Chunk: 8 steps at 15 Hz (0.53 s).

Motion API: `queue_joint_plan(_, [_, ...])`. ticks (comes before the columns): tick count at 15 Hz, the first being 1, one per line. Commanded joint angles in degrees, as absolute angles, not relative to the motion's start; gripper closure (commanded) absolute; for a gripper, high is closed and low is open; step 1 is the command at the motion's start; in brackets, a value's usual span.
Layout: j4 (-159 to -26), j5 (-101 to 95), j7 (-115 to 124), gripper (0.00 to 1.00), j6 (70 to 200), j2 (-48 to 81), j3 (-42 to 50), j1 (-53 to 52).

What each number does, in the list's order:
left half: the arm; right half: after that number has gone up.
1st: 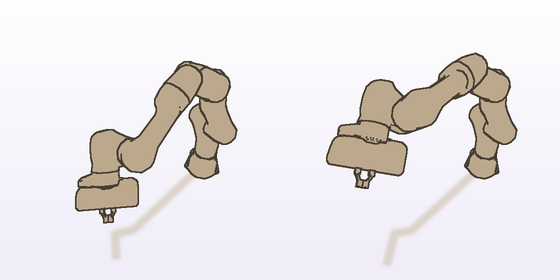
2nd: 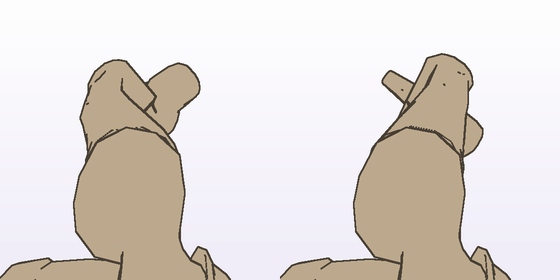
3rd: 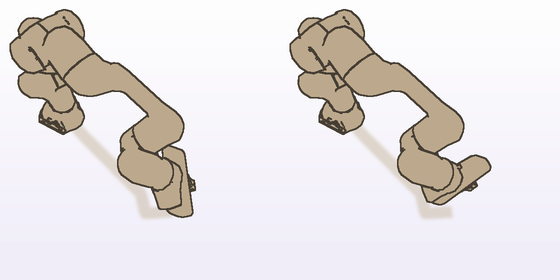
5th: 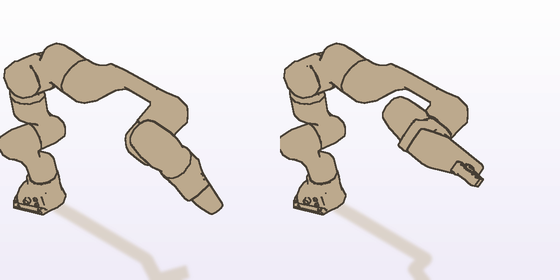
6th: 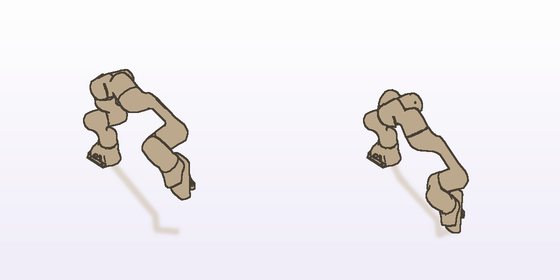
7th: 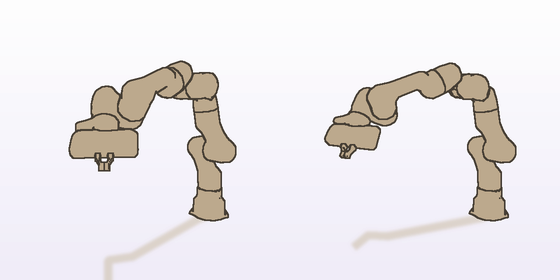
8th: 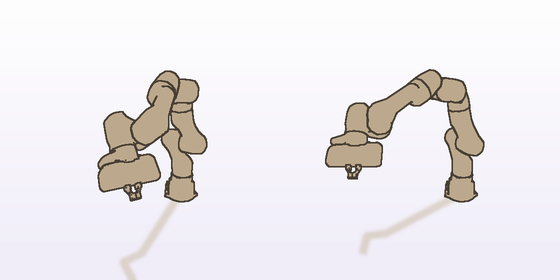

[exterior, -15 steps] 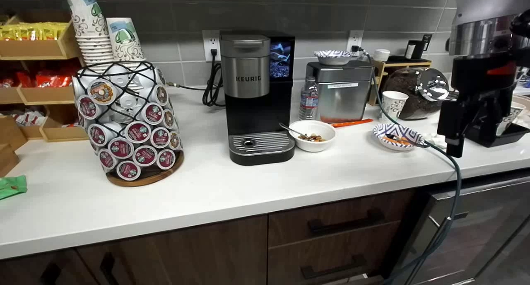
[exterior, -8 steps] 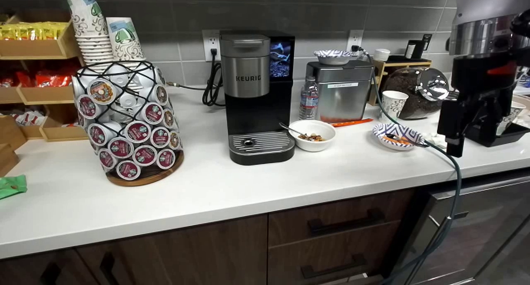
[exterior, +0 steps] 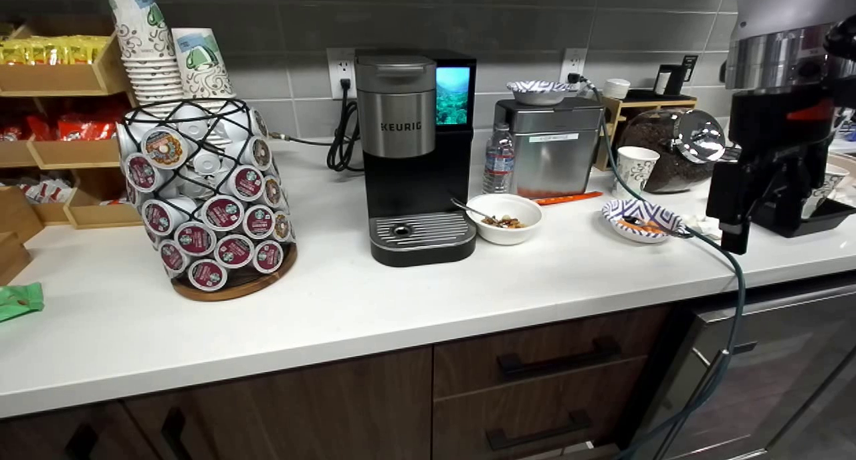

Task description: Remove the silver spoon from the bowl on the right and put it inside the bowl on the left.

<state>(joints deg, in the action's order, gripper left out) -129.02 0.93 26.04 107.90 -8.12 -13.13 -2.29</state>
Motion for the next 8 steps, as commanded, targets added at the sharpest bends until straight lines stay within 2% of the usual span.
queue_joint_plan(1, [-128.9,0.7,26.2,0.0,107.8,-8.1,-11.7,-3.8])
queue_joint_plan(5, [-128.8,-0.6,29.0,0.0,110.1,-8.0,-11.6,-3.2])
queue_joint_plan(8, [-127.0,0.7,29.7,0.0,112.4,-7.0,-8.0,-0.9])
